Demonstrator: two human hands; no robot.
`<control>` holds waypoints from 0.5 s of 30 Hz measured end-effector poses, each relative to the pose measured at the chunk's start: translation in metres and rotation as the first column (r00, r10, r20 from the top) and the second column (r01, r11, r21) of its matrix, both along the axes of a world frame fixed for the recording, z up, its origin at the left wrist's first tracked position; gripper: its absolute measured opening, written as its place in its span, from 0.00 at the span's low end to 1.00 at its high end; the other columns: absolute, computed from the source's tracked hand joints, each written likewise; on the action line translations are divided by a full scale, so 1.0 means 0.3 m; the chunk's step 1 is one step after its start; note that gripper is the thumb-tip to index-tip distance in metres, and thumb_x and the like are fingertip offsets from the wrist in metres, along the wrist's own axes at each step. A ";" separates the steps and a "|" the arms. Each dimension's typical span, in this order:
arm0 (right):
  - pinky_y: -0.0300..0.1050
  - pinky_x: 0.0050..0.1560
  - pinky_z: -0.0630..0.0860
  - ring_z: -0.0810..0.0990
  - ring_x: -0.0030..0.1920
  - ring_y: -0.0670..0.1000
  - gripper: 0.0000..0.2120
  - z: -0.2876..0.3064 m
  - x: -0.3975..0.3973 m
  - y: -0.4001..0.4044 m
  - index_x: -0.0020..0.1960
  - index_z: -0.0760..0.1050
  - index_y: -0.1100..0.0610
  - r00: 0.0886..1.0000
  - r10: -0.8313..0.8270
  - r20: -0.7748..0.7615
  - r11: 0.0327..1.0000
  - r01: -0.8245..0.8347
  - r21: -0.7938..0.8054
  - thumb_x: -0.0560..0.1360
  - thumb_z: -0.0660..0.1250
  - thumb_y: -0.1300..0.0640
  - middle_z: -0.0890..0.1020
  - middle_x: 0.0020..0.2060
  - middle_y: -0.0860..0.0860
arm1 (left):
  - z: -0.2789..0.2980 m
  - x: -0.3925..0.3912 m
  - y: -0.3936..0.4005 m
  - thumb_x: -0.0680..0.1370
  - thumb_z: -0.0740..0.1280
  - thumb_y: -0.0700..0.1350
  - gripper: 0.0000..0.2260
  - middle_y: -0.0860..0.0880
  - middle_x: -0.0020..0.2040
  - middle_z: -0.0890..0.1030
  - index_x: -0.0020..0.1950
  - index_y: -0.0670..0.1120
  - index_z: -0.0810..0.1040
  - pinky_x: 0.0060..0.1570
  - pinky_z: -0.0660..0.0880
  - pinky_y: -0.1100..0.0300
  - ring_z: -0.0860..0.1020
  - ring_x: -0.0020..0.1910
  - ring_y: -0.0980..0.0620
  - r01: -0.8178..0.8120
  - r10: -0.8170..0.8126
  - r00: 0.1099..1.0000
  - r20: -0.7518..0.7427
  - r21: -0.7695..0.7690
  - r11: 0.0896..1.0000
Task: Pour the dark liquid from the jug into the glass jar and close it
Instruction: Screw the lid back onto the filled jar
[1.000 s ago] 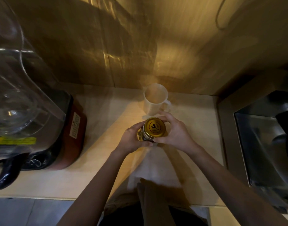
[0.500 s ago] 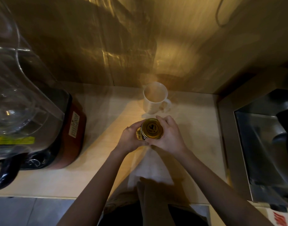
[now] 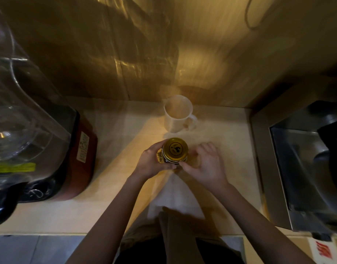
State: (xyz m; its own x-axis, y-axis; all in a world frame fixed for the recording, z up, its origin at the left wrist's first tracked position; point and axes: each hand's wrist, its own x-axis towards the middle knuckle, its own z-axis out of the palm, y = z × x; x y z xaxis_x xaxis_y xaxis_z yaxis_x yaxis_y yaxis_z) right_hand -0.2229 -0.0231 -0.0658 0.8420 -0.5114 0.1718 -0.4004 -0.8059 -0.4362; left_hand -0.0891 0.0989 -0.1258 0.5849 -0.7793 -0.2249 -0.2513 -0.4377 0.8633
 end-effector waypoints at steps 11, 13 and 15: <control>0.54 0.61 0.70 0.72 0.62 0.56 0.40 -0.022 0.076 0.003 0.70 0.62 0.58 0.975 0.145 -0.170 0.981 -0.118 0.156 0.66 0.74 0.44 0.74 0.63 0.56 | 0.018 0.001 0.001 0.60 0.77 0.51 0.37 0.47 0.60 0.78 0.67 0.52 0.68 0.58 0.70 0.57 0.75 0.59 0.50 0.022 -0.021 0.998 0.053 -0.004 1.000; 0.53 0.54 0.74 0.77 0.55 0.56 0.36 -0.015 0.076 0.000 0.65 0.67 0.58 0.992 0.038 -0.117 0.996 -0.027 0.090 0.64 0.74 0.42 0.78 0.55 0.55 | 0.021 0.001 0.004 0.59 0.77 0.53 0.37 0.47 0.58 0.78 0.66 0.53 0.68 0.58 0.71 0.54 0.75 0.58 0.50 0.021 -0.021 0.999 0.039 0.004 1.000; 0.51 0.51 0.75 0.78 0.50 0.55 0.34 0.002 0.079 -0.029 0.62 0.69 0.56 0.998 -0.004 -0.064 0.991 0.012 0.137 0.62 0.75 0.42 0.80 0.49 0.54 | 0.021 0.000 0.005 0.59 0.78 0.52 0.38 0.48 0.59 0.78 0.66 0.52 0.68 0.58 0.69 0.59 0.74 0.58 0.52 0.011 -0.011 1.000 0.014 0.005 1.000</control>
